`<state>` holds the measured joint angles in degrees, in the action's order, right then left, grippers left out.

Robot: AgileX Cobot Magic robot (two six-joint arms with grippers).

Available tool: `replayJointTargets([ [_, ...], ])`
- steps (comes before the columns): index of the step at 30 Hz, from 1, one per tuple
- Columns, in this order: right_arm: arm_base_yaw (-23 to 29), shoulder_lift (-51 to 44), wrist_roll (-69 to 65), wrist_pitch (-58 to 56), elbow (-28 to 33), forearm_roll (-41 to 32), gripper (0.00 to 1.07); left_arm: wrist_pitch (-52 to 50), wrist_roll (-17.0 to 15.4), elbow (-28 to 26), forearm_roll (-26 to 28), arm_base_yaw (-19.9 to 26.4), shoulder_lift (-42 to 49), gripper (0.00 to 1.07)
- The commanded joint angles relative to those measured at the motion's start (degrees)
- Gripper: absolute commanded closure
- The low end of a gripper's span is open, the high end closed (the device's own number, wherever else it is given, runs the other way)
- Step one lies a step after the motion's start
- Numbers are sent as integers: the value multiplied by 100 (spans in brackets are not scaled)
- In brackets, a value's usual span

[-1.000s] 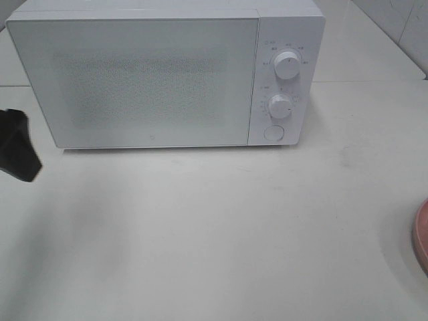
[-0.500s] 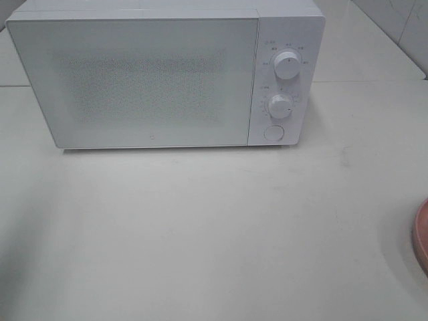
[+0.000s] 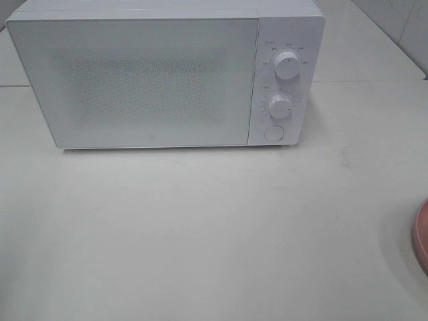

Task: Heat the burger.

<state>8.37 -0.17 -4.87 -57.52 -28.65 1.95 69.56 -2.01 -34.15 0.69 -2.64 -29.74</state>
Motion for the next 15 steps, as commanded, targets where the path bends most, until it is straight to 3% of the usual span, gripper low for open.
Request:
replayJointTargets([
  [1,-34,-172,40,40,11,-11,32,-252,-17,212,-23,6,453,9],
  [8,-34,-172,40,40,11,-11,32,-716,0,407,-29,6,1409,9],
  [10,-34,-172,40,40,11,-11,32,-814,52,453,-23,6,2080,9],
  [15,-34,-172,40,40,11,-11,32,-819,57,453,-6,6,2544,9],
])
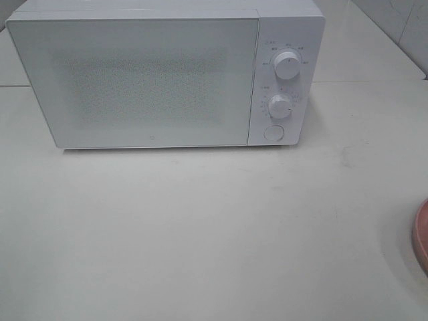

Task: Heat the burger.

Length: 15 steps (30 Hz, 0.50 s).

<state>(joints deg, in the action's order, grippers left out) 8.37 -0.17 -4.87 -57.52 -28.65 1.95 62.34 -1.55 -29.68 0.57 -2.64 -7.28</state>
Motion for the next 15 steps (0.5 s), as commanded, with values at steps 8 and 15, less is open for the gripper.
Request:
replayJointTargets([
  [8,-34,-172,40,40,11,-11,32,-97,11,6,92,6,905,9],
  [15,-34,-172,40,40,11,-11,32,-97,11,6,86,155,900,9],
])
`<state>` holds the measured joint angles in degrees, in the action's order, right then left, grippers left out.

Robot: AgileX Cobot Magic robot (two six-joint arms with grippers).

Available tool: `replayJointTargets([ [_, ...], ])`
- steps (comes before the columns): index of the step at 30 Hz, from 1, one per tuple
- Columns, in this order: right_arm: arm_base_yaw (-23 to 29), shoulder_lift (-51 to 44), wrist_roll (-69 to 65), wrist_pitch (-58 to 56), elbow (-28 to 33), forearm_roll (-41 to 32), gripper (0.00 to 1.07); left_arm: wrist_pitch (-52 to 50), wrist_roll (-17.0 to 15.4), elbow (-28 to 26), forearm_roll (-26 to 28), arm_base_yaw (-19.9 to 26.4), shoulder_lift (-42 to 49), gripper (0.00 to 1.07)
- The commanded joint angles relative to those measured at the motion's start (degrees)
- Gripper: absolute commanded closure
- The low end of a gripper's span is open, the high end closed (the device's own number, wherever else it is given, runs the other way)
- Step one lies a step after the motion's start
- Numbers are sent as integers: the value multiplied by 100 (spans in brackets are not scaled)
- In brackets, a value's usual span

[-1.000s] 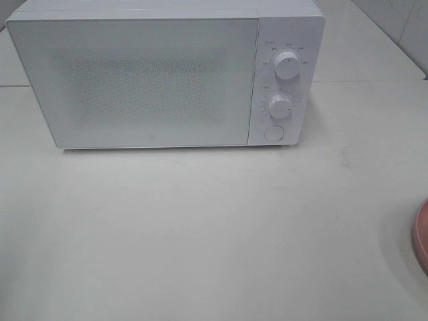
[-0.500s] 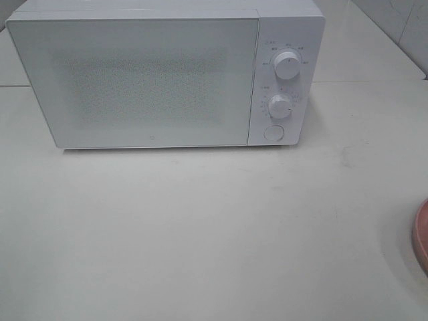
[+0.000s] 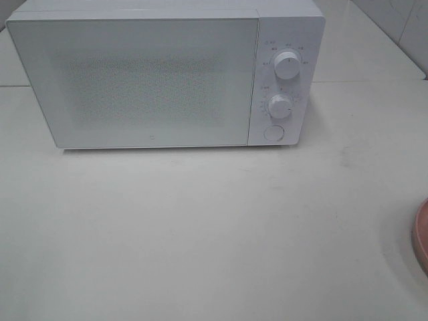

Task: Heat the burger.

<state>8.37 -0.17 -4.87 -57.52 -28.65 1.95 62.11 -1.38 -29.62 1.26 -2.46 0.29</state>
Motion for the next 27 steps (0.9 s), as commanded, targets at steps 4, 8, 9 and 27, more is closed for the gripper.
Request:
replayJointTargets([
  [4,-34,-172,40,40,11,-11,32,-74,11,0,17,527,143,9],
  [8,-34,-172,40,40,11,-11,32,-74,17,0,23,527,143,9],
  [9,-34,-172,40,40,11,-11,32,-74,17,0,23,527,143,9],
  [27,-34,-172,40,40,11,-11,32,-74,23,0,17,527,138,9],
])
